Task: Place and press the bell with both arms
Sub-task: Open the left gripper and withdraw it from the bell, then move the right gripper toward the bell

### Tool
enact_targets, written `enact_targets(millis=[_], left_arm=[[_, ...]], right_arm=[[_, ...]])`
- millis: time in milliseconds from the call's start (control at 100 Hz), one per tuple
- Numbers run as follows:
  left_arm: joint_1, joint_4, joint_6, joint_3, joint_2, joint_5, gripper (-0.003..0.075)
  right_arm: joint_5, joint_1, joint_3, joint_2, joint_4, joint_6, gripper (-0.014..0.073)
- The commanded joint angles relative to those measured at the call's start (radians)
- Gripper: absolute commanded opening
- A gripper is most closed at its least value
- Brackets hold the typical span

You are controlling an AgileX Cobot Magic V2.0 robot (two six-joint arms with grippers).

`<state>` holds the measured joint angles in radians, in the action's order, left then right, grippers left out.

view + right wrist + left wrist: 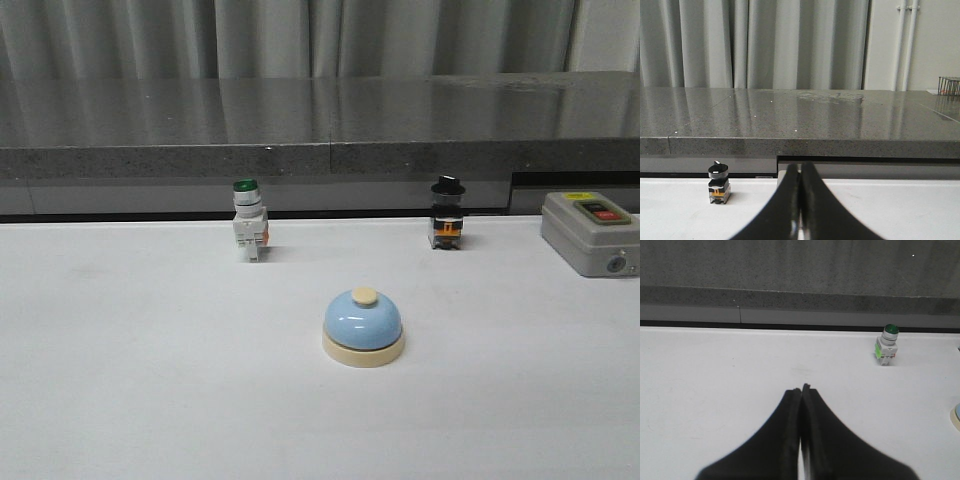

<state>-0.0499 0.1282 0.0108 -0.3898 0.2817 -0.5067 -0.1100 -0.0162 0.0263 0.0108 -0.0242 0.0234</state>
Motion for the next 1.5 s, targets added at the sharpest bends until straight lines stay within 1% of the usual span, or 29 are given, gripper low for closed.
enact_targets(millis=[0, 220, 360, 470, 560, 600, 690, 770, 810, 1490], left_arm=[[0.004, 0.009, 0.008, 0.008, -0.056, 0.052, -0.0020], [0.004, -0.040, 0.007, 0.134, -0.242, 0.100, -0.0020], [0.004, -0.048, 0.000, 0.200, -0.319, 0.140, -0.0020], [0.004, -0.063, 0.000, 0.249, -0.317, 0.234, -0.0020], [0.004, -0.128, 0.000, 0.303, -0.317, 0.350, -0.0020], [0.004, -0.128, 0.000, 0.329, -0.317, 0.399, -0.0020], [0.004, -0.128, 0.000, 0.386, -0.317, 0.454, -0.0020], [0.004, -0.121, 0.000, 0.437, -0.317, 0.531, -0.0020], [0.004, -0.119, 0.000, 0.432, -0.317, 0.494, -0.0020], [0.004, -0.104, 0.000, 0.432, -0.317, 0.491, -0.0020]], right_arm=[[-0.081, -0.006, -0.015, -0.010, -0.005, -0.002, -0.0060], [-0.081, -0.006, -0.015, -0.010, -0.005, -0.002, -0.0060], [-0.081, -0.006, -0.015, -0.010, -0.005, -0.002, -0.0060], [-0.081, -0.006, -0.015, -0.009, -0.005, -0.002, -0.0060], [-0.081, -0.006, -0.015, -0.009, -0.005, -0.002, -0.0060], [-0.081, -0.006, -0.015, -0.009, -0.005, -0.002, -0.0060], [-0.081, -0.006, -0.015, -0.009, -0.005, -0.002, -0.0060], [-0.081, -0.006, -0.015, -0.009, -0.005, -0.002, -0.0060], [-0.081, -0.006, -0.015, -0.009, -0.005, -0.002, -0.0060], [-0.081, -0.006, -0.015, -0.009, -0.005, -0.002, -0.0060]])
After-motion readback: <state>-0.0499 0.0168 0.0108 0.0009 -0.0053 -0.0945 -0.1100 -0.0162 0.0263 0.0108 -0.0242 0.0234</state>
